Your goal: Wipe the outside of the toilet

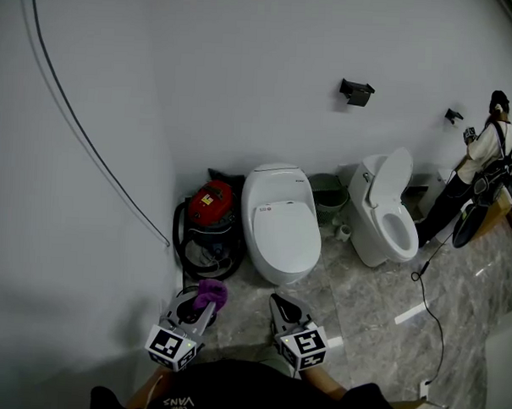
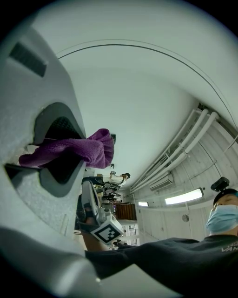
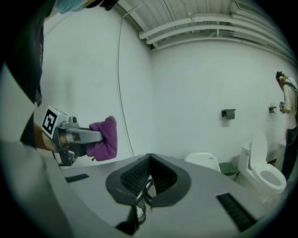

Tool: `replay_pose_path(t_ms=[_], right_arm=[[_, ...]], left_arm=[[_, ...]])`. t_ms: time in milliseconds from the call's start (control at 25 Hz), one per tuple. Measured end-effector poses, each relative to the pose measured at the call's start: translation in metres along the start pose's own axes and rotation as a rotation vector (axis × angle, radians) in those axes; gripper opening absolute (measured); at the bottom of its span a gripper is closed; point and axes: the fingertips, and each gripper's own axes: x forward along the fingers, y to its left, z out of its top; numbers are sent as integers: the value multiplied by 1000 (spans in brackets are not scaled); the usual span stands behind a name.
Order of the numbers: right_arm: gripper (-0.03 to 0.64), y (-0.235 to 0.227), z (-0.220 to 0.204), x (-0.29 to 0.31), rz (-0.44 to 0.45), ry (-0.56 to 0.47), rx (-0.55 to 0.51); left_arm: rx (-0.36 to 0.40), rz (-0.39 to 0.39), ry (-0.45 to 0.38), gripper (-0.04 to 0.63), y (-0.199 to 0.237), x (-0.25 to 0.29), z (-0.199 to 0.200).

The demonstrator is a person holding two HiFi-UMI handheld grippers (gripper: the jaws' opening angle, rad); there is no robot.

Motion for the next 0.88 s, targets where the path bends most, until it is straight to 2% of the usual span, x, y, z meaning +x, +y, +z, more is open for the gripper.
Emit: replay_pose_path(t_ms=[880], right_arm=[[-3, 0, -4, -17, -20, 19, -6]], left_arm=[[-24, -30, 37, 66, -17, 0, -18]])
